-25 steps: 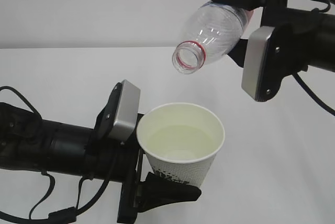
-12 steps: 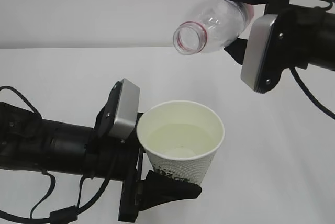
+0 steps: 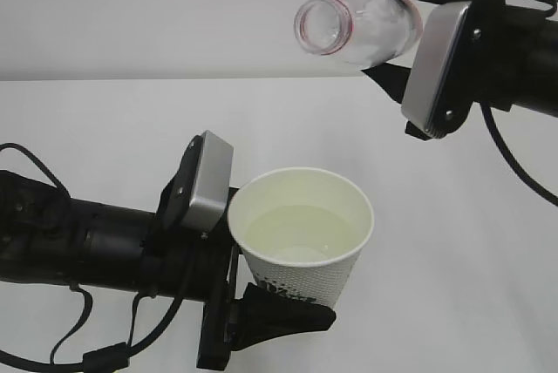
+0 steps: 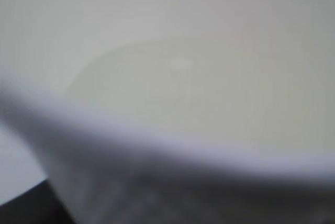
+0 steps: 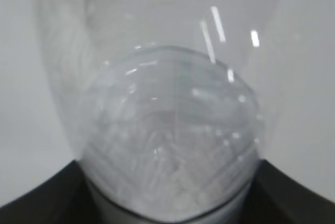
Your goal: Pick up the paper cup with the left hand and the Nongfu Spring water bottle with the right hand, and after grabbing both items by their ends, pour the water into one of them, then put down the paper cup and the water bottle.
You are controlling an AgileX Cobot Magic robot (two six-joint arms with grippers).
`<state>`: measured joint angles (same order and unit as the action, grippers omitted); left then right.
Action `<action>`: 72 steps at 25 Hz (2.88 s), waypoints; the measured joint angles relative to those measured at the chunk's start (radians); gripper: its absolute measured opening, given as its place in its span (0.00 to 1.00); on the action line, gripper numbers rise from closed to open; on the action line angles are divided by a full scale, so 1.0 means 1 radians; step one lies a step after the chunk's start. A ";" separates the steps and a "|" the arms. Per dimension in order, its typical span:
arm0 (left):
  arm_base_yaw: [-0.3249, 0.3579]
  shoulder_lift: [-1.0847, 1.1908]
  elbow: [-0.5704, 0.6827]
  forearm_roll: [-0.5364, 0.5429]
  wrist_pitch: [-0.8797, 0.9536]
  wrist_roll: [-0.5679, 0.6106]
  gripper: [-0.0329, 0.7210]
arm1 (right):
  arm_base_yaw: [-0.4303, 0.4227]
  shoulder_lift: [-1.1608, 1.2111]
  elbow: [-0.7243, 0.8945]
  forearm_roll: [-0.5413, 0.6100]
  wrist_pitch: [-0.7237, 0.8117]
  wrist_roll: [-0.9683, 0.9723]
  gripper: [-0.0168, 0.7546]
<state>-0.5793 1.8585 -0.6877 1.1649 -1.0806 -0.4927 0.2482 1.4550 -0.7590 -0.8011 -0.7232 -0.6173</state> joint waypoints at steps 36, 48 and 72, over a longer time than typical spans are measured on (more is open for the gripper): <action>0.000 0.000 0.000 0.000 0.002 0.000 0.74 | 0.000 0.000 0.000 0.002 0.000 0.422 0.64; 0.000 0.000 0.000 0.000 0.002 0.000 0.74 | 0.000 0.000 0.000 0.014 0.027 0.516 0.64; 0.000 0.000 0.000 0.000 0.002 0.000 0.74 | 0.000 0.000 0.000 0.140 0.053 0.645 0.64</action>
<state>-0.5793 1.8585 -0.6877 1.1649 -1.0785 -0.4927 0.2482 1.4550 -0.7590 -0.6614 -0.6700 0.0273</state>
